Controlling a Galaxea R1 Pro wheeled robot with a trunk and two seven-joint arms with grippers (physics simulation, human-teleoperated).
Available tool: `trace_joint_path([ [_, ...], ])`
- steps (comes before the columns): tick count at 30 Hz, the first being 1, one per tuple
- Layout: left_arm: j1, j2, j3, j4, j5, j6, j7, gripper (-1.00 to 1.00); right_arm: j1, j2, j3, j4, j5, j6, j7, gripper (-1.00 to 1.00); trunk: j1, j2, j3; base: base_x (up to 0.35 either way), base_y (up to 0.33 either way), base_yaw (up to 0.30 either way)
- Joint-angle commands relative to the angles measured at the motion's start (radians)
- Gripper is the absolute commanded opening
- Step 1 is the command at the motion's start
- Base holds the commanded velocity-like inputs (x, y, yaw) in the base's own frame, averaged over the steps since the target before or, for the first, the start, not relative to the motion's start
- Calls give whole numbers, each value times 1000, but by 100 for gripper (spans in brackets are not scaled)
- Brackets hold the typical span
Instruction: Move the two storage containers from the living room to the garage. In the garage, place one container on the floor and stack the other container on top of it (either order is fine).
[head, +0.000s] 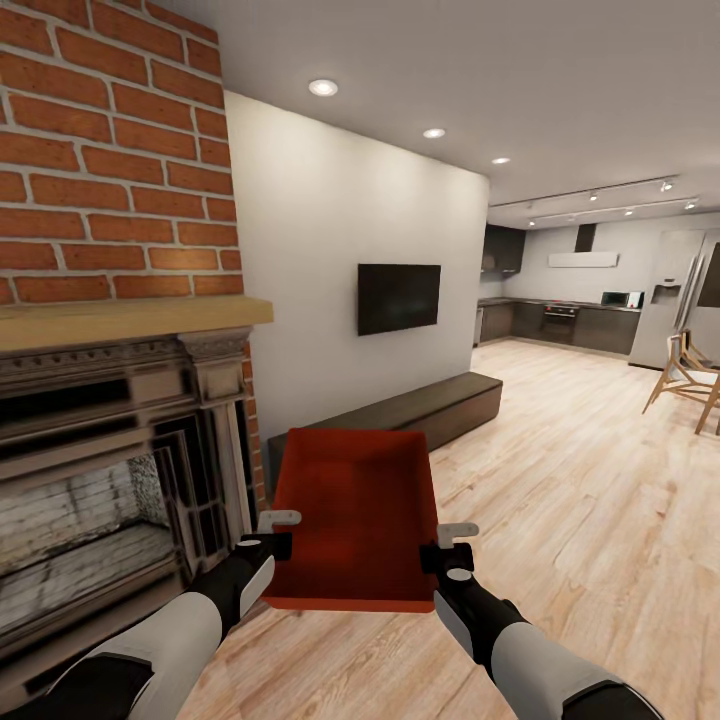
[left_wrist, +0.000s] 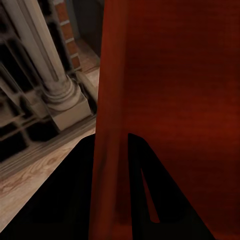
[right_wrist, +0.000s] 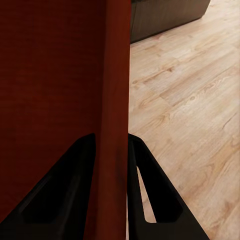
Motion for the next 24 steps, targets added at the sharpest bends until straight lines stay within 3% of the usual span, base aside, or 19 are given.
trace_joint_path([
  [1, -1, 1, 58, -6, -13, -56, 12, -100, -1, -16, -58, 3, -18, -6, -62, -100, 0, -1, -1, 0, 0, 0],
  [7, -1, 1, 59, -6, -13, -56, 12, -100, -1, -15, -58, 3, -18, -7, -62, -100, 0, -1, -1, 0, 0, -81],
  [24, -1, 1, 59, -6, -13, -56, 11, -100, -1, -15, -59, 3, -18, -7, -62, -100, 0, -1, -1, 0, 0, -235],
])
